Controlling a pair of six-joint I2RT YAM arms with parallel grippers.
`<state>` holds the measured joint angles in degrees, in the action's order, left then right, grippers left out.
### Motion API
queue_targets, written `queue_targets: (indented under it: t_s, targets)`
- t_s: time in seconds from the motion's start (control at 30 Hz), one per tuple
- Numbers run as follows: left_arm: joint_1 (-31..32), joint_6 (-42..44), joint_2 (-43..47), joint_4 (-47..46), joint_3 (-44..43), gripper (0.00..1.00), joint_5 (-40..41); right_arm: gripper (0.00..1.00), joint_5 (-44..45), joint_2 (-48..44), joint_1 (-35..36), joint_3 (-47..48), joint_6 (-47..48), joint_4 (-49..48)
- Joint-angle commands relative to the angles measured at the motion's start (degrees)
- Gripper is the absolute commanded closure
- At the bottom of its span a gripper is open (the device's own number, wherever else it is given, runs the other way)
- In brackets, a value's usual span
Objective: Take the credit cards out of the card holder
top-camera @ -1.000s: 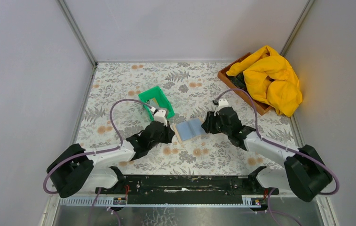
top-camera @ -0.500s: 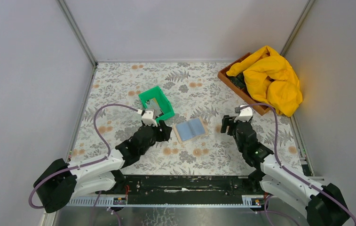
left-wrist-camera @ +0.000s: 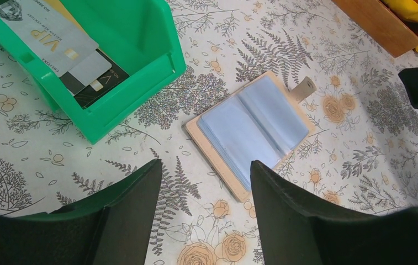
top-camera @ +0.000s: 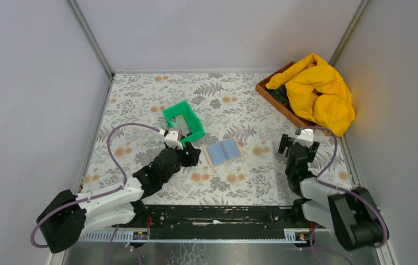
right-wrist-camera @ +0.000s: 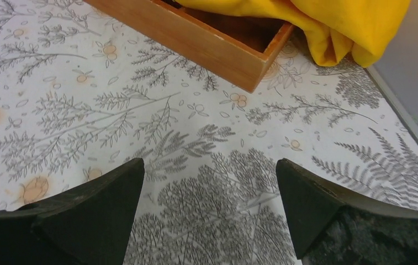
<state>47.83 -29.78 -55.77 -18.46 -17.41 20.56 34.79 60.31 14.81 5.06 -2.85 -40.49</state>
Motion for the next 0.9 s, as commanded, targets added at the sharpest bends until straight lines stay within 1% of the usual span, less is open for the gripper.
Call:
queue_targets:
  t_s: [0.0, 0.1, 0.13, 0.17, 0.23, 0.3, 0.33, 0.4, 0.43, 0.47, 0.5, 0.53, 0.57, 0.63, 0.67, 0.77, 0.87]
  targets:
    - [-0.3, 1.5, 1.4, -4.6, 1.4, 0.33, 0.8, 0.03, -6.1, 12.4, -3.5, 1.7, 1.9, -26.1]
    - [-0.3, 1.6, 0.8, -4.8, 1.3, 0.33, 0.9, 0.01, -11.5, 19.6, -3.8, 4.3, 6.8, -28.2]
    - [-0.4, 1.6, 0.5, -5.0, 1.1, 0.33, 0.6, 0.01, -13.2, 24.0, -3.7, 3.9, 9.1, -36.0]
    - [-0.3, 1.4, 0.1, -5.2, 1.0, 0.33, 0.2, 0.0, -10.9, 24.5, -3.7, 3.2, 8.4, -38.4]
    - [-0.4, 0.6, -0.8, -5.6, 0.9, 0.33, -0.3, 0.0, -13.4, 21.6, -5.1, 3.0, 5.9, -33.1]
    - [-0.3, 0.3, -1.7, -5.3, 0.4, 0.34, -1.0, 0.01, -14.7, 23.8, -5.5, 3.2, 6.5, -36.0]
    - [-0.4, 0.1, -2.1, -4.9, 0.1, 0.34, -1.2, 0.01, -15.3, 24.0, -5.9, 3.8, 6.4, -35.7]
    - [-0.3, 0.1, -2.5, -4.4, -0.2, 0.35, -1.6, 0.01, -16.9, 22.7, -7.4, 5.0, 4.4, -30.5]
    - [-0.4, 0.2, -2.5, -4.4, -0.3, 0.35, -1.6, 0.01, -18.0, 23.3, -8.6, 4.9, 3.2, -30.3]
    - [-0.4, 0.3, -2.4, -4.5, -0.2, 0.35, -1.5, 0.0, -17.3, 26.8, -9.3, 4.7, 3.3, -34.4]
    - [-0.3, 0.4, -2.1, -4.5, 0.0, 0.35, -1.6, 0.01, -16.9, 28.5, -9.5, 4.2, 3.4, -39.3]
    - [-0.4, 0.5, -1.8, -4.8, 0.2, 0.35, -1.6, 0.01, -16.1, 26.8, -9.5, 5.0, 2.6, -35.5]
    - [-0.4, 0.5, -1.4, -5.1, 0.5, 0.35, -1.6, 0.01, -16.1, 25.1, -9.5, 5.7, 1.8, -29.7]
    - [-0.3, 0.6, -0.4, -5.9, 1.1, 0.35, -1.3, 0.01, -15.7, 27.5, -9.4, 3.9, 2.8, -38.5]
    - [-0.4, 0.5, 0.1, -6.1, 1.5, 0.35, -1.0, 0.01, -15.6, 27.7, -9.3, 3.2, 2.9, -39.4]
    - [-0.4, 0.4, 1.6, -6.2, 2.3, 0.35, 0.4, 0.01, -16.4, 26.4, -9.3, 4.7, 2.5, -34.3]
    - [-0.4, 0.9, 2.3, -6.8, 2.7, 0.34, 0.7, 0.01, -16.1, 26.7, -9.4, 5.0, 2.4, -34.4]
